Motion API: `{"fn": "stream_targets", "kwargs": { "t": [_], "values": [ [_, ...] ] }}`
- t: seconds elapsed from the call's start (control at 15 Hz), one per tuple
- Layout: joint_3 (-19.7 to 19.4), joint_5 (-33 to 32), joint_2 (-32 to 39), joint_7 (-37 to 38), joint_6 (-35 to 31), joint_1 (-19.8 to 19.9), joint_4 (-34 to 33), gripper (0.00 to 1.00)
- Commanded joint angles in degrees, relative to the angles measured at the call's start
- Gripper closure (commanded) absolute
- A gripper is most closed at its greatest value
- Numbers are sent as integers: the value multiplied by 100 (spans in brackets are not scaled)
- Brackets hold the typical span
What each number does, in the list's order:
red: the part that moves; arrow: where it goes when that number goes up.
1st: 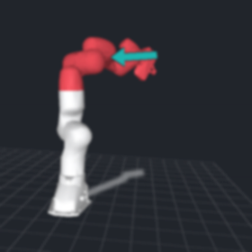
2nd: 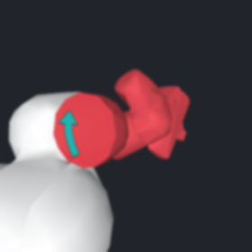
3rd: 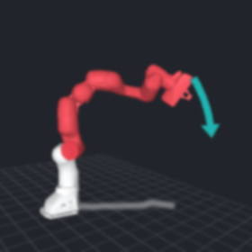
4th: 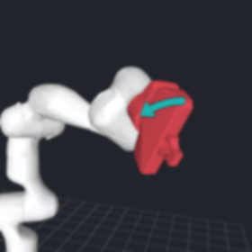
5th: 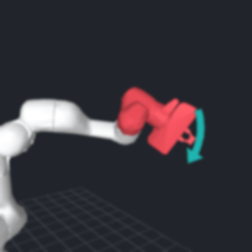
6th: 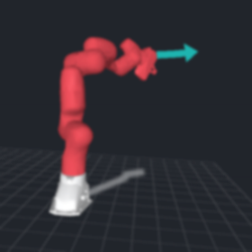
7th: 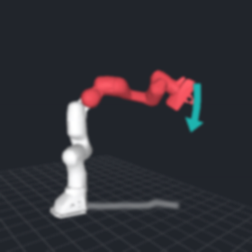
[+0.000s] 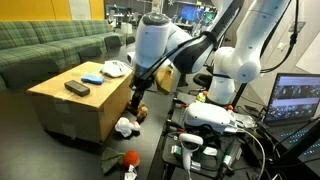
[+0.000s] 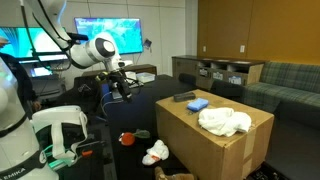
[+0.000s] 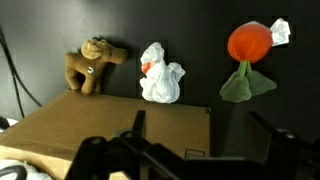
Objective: Replace the objects on the box with the objects on the table, that is the brown toy with the towel, plastic bag with the blue duster and orange object with the dark brown duster
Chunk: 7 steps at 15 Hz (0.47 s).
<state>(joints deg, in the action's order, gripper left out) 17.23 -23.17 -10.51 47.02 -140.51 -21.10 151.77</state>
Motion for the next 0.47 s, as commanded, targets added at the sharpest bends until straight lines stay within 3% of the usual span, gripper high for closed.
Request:
{"fn": "stream_targets", "kwargs": {
  "t": [0.0, 0.07, 0.33, 0.4],
  "values": [
    [-88, 986, -1452, -1426, 699, 46, 377, 0],
    [-404, 1076, -1776, -1640, 970, -191, 391, 0],
    [-912, 1154, -3094, -2230, 1839, -160, 428, 0],
    [-310, 1255, -2334, -2068, 1513, 304, 224, 0]
  ]
}}
